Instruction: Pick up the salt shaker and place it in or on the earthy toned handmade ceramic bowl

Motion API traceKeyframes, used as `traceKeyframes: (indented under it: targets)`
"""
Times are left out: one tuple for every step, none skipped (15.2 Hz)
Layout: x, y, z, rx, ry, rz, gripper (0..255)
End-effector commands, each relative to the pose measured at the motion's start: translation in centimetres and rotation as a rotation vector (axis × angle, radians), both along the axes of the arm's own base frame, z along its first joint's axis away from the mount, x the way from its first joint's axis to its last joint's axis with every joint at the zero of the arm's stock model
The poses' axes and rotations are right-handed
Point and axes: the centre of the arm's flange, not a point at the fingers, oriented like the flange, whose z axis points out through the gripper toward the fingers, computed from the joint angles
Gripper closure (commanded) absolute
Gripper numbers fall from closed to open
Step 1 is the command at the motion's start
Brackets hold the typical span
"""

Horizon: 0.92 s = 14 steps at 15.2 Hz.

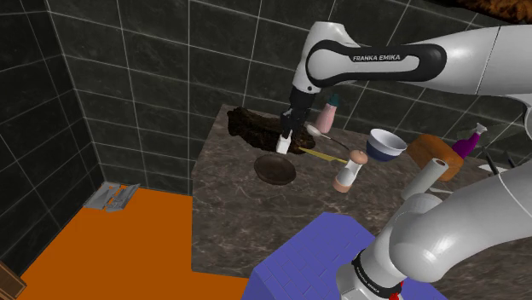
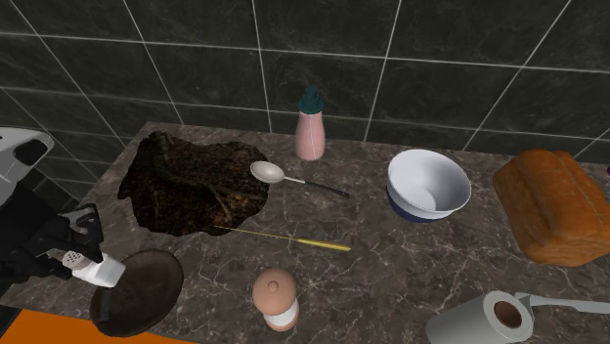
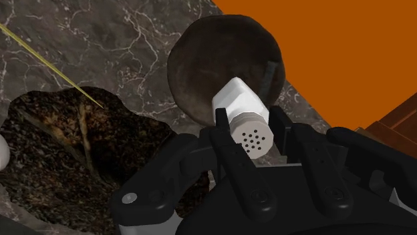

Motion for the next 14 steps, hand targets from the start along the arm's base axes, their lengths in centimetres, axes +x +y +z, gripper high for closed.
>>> traceKeyframes:
  targets:
    - [0.0,0.0,-1.1,0.0,0.0,0.0,255]
    - [0.0,0.0,-1.6,0.0,0.0,0.0,255]
    - [0.0,0.0,-2.2,0.0,0.0,0.0,255]
    - [0.0,0.0,-2.7,0.0,0.0,0.0,255]
    - [0.0,0.0,-3.2,0.0,0.0,0.0,255]
    - [0.0,0.0,-3.7,0.0,0.0,0.0,255]
    - [0.0,0.0,-4.3,0.0,0.0,0.0,255]
    - [0.0,0.0,-4.8,0.0,0.0,0.0,255]
    - [0.0,0.0,-5.3,0.0,0.0,0.0,255]
    - [0.0,0.0,-5.8,0.0,0.0,0.0,255]
    - [0.0,0.0,-6.4,0.0,0.0,0.0,255]
    - [0.0,0.0,-6.9,0.0,0.0,0.0,255]
    - [0.0,0.0,-7.7,0.0,0.0,0.0,255]
    - [0.0,0.0,-7.7,0.0,0.0,0.0,255]
